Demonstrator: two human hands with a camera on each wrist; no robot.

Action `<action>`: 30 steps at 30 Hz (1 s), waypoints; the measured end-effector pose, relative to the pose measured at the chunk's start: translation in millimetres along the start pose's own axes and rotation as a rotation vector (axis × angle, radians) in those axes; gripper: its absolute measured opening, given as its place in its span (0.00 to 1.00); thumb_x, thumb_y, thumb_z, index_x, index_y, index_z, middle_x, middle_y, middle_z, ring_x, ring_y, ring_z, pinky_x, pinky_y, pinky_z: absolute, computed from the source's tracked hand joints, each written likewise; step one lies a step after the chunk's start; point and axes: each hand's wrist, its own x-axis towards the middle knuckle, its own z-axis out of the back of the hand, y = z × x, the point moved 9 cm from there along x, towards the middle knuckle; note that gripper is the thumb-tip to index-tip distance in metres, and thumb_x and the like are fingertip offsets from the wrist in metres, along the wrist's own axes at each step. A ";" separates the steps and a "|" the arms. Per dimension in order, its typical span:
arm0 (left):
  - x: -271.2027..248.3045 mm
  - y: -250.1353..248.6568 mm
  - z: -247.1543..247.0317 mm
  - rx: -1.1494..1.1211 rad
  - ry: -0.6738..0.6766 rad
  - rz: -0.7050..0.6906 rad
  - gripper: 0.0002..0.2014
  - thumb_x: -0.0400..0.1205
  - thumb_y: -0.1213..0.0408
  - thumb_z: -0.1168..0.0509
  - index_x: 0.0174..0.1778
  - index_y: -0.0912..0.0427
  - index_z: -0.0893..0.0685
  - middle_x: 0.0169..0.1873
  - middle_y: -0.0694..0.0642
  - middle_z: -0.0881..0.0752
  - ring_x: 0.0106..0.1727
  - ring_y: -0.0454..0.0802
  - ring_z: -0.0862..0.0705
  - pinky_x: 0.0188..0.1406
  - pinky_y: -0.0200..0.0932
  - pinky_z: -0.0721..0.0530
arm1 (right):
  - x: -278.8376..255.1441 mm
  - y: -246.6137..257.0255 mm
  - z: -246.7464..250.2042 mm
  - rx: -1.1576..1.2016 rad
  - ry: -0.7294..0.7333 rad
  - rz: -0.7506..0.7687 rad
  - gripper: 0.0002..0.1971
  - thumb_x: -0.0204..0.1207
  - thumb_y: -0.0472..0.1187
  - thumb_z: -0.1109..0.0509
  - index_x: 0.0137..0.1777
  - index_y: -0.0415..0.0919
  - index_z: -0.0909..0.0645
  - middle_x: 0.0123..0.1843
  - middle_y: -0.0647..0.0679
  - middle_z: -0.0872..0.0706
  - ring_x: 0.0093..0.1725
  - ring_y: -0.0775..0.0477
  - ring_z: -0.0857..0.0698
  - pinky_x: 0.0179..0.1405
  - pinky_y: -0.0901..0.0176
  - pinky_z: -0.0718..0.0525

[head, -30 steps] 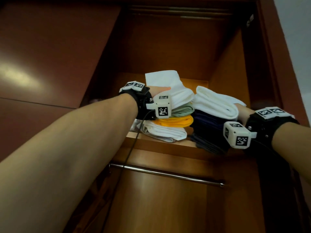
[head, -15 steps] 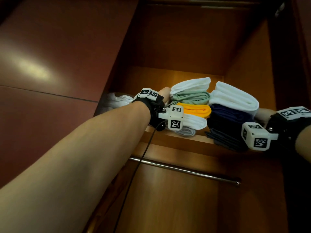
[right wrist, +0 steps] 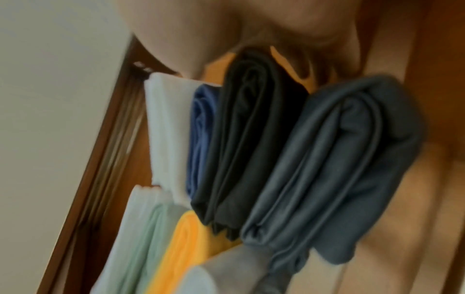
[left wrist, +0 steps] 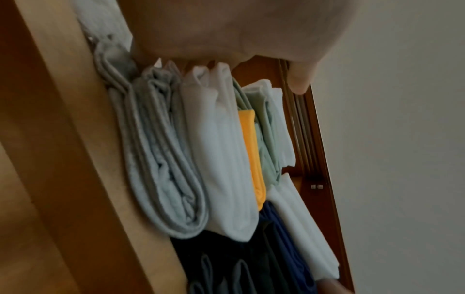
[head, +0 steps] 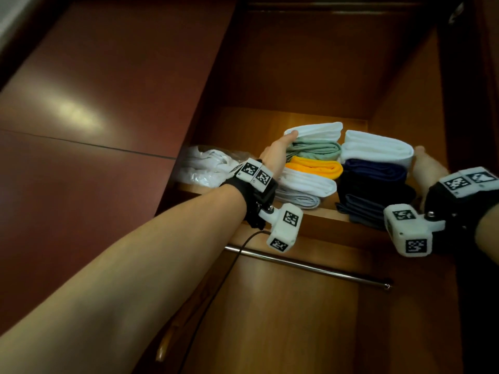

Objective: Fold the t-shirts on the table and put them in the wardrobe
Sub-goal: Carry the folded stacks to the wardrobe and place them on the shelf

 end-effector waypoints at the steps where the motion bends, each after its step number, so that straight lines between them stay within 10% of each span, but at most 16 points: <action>1: -1.2 -1.3 -1.3 -0.013 0.001 -0.011 0.35 0.81 0.40 0.39 0.82 0.54 0.32 0.79 0.59 0.31 0.79 0.60 0.32 0.74 0.56 0.35 | -2.9 7.5 6.7 0.000 -0.067 0.032 0.38 0.76 0.69 0.47 0.74 0.40 0.28 0.75 0.36 0.26 0.61 0.35 0.21 0.69 0.44 0.30; 10: 11.2 -1.4 -7.2 0.057 -0.117 -0.132 0.60 0.47 0.42 0.23 0.80 0.49 0.32 0.78 0.52 0.29 0.78 0.56 0.30 0.77 0.62 0.33 | -64.5 37.8 1.0 -0.654 -0.034 0.487 0.62 0.55 0.67 0.21 0.85 0.55 0.53 0.87 0.46 0.60 0.85 0.37 0.57 0.83 0.39 0.50; 15: -10.5 1.5 -18.3 0.384 -0.170 -0.160 0.56 0.66 0.51 0.23 0.86 0.42 0.51 0.86 0.51 0.57 0.86 0.57 0.56 0.81 0.65 0.44 | -81.2 13.0 -1.2 -0.967 -0.030 0.640 0.74 0.49 0.70 0.19 0.82 0.59 0.71 0.82 0.48 0.79 0.82 0.37 0.73 0.81 0.34 0.58; 22: -26.5 8.3 -37.9 0.784 -0.135 -0.233 0.63 0.64 0.47 0.19 0.85 0.38 0.59 0.84 0.49 0.70 0.84 0.53 0.70 0.83 0.67 0.55 | -78.7 -19.5 -16.2 -1.057 -0.009 0.716 0.45 0.80 0.57 0.36 0.83 0.60 0.68 0.82 0.49 0.78 0.82 0.34 0.70 0.80 0.30 0.47; 30: -29.5 17.3 -56.5 1.186 -0.097 -0.306 0.63 0.63 0.39 0.24 0.84 0.36 0.63 0.80 0.53 0.79 0.80 0.59 0.78 0.77 0.77 0.63 | -57.2 -24.0 -7.8 -1.068 -0.105 0.605 0.43 0.81 0.48 0.37 0.85 0.51 0.65 0.83 0.49 0.77 0.83 0.33 0.67 0.80 0.33 0.44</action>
